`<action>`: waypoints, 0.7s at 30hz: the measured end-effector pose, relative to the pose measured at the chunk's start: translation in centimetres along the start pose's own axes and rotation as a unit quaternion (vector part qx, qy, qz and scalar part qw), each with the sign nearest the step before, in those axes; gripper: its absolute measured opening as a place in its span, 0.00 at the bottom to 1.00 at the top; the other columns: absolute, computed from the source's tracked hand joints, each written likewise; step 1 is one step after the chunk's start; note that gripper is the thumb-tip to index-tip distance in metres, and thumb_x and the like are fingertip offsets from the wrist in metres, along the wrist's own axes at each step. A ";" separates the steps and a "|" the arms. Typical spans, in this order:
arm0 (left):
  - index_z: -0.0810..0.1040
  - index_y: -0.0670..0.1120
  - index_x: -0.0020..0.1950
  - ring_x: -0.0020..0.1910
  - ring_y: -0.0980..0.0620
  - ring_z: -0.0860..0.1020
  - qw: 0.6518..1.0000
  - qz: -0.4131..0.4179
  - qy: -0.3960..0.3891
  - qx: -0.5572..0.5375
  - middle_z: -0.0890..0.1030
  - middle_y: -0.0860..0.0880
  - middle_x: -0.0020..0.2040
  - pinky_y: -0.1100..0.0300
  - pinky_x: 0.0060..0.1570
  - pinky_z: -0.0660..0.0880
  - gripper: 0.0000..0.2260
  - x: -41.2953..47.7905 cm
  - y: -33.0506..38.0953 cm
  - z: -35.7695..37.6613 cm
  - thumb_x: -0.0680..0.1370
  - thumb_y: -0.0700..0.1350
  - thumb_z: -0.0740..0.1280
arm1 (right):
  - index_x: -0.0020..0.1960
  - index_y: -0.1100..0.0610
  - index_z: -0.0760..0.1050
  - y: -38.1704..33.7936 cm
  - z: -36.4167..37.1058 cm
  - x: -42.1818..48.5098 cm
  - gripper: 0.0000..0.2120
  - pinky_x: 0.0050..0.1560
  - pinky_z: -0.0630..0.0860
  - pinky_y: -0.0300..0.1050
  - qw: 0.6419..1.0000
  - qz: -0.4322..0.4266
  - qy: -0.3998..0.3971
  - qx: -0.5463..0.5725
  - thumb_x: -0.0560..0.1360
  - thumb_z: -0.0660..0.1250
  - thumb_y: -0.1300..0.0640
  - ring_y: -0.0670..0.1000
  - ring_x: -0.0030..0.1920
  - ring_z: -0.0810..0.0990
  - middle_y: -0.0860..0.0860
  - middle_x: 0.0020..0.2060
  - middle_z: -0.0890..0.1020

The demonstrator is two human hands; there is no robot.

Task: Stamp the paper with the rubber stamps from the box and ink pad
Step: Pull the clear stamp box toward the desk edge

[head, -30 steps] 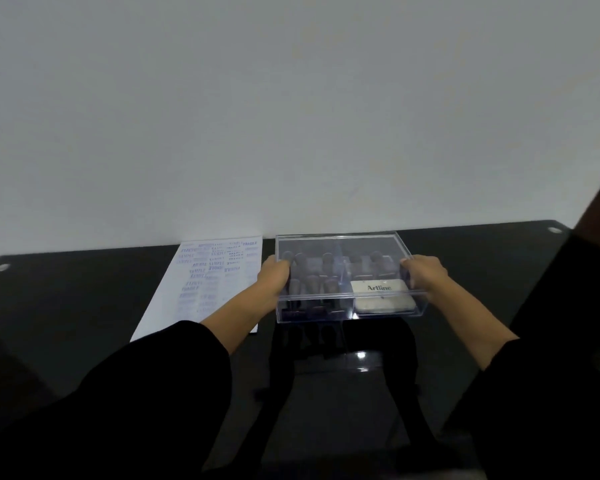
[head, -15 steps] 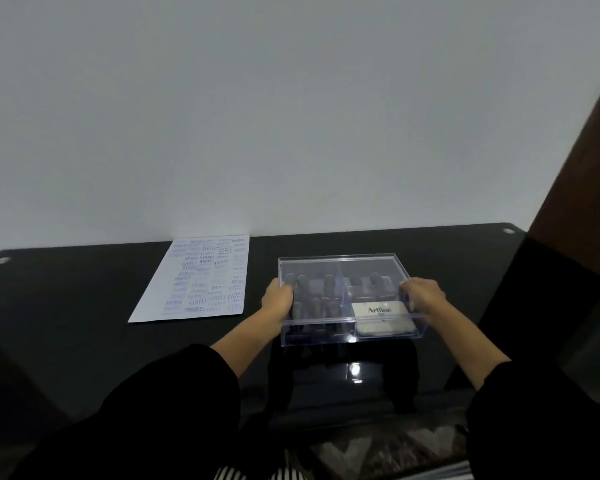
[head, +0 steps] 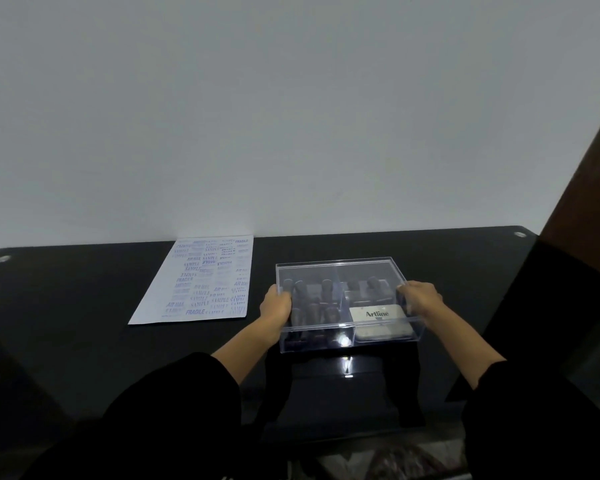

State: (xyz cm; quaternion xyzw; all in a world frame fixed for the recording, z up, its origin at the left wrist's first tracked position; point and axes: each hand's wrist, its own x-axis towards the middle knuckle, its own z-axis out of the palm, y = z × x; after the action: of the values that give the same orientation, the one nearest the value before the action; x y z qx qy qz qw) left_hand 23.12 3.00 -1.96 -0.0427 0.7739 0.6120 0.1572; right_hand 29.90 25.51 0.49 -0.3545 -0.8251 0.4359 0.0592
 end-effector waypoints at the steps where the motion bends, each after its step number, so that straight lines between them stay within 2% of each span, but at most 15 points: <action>1: 0.71 0.46 0.62 0.55 0.41 0.77 1.000 -0.001 -0.002 -0.004 0.78 0.42 0.57 0.46 0.59 0.74 0.13 0.1 -0.1 0.0 0.80 0.46 0.54 | 0.37 0.60 0.74 0.0 0.1 0.1 0.06 0.31 0.64 0.39 1.000 0.002 0.001 0.004 0.72 0.61 0.64 0.51 0.35 0.68 0.57 0.41 0.75; 6: 0.72 0.45 0.62 0.56 0.41 0.77 1.000 -0.005 -0.007 -0.009 0.77 0.42 0.58 0.46 0.60 0.74 0.13 0.4 -0.6 0.0 0.80 0.45 0.54 | 0.41 0.61 0.76 0.5 0.7 0.5 0.05 0.32 0.66 0.41 1.000 0.017 -0.006 0.007 0.72 0.61 0.64 0.54 0.39 0.71 0.57 0.41 0.76; 11: 0.70 0.44 0.64 0.56 0.42 0.76 1.000 -0.003 0.004 -0.001 0.76 0.42 0.59 0.51 0.57 0.73 0.14 0.4 -0.3 0.0 0.80 0.44 0.53 | 0.40 0.61 0.75 0.5 1.0 0.6 0.05 0.30 0.64 0.40 1.000 0.018 0.002 0.004 0.73 0.61 0.64 0.52 0.36 0.69 0.55 0.36 0.73; 14: 0.69 0.41 0.65 0.58 0.42 0.75 1.000 -0.015 0.009 0.010 0.75 0.41 0.61 0.51 0.59 0.72 0.15 0.7 0.0 -0.1 0.81 0.44 0.54 | 0.40 0.61 0.74 0.3 0.9 0.6 0.05 0.31 0.65 0.41 1.000 0.022 -0.001 -0.010 0.73 0.61 0.63 0.50 0.33 0.68 0.56 0.39 0.74; 16: 0.68 0.40 0.66 0.58 0.43 0.73 0.999 -0.019 0.002 0.030 0.74 0.40 0.62 0.53 0.58 0.70 0.16 0.6 0.4 -0.3 0.80 0.44 0.55 | 0.46 0.62 0.76 0.2 0.8 0.7 0.06 0.36 0.67 0.43 0.999 0.019 -0.009 -0.029 0.74 0.61 0.63 0.52 0.36 0.70 0.57 0.43 0.75; 18: 0.65 0.39 0.69 0.61 0.42 0.72 0.998 -0.022 -0.003 0.054 0.72 0.40 0.65 0.53 0.58 0.69 0.18 0.8 0.7 -0.5 0.80 0.44 0.57 | 0.55 0.62 0.75 0.1 0.9 0.7 0.11 0.43 0.68 0.44 0.999 0.000 -0.007 -0.039 0.74 0.61 0.62 0.54 0.44 0.72 0.58 0.49 0.76; 21: 0.60 0.38 0.72 0.66 0.42 0.69 0.996 -0.008 0.007 0.085 0.69 0.41 0.69 0.54 0.60 0.68 0.22 0.9 1.3 -0.6 0.80 0.43 0.58 | 0.64 0.61 0.70 -0.7 1.0 0.5 0.16 0.43 0.72 0.45 0.997 -0.043 0.016 -0.055 0.77 0.60 0.59 0.54 0.47 0.73 0.60 0.57 0.77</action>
State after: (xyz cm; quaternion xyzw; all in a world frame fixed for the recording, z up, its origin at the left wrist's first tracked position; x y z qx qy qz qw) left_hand 21.83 2.82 -0.90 -0.0398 0.8236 0.5427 0.1599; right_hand 28.79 24.92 0.32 -0.3287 -0.8611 0.3812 0.0717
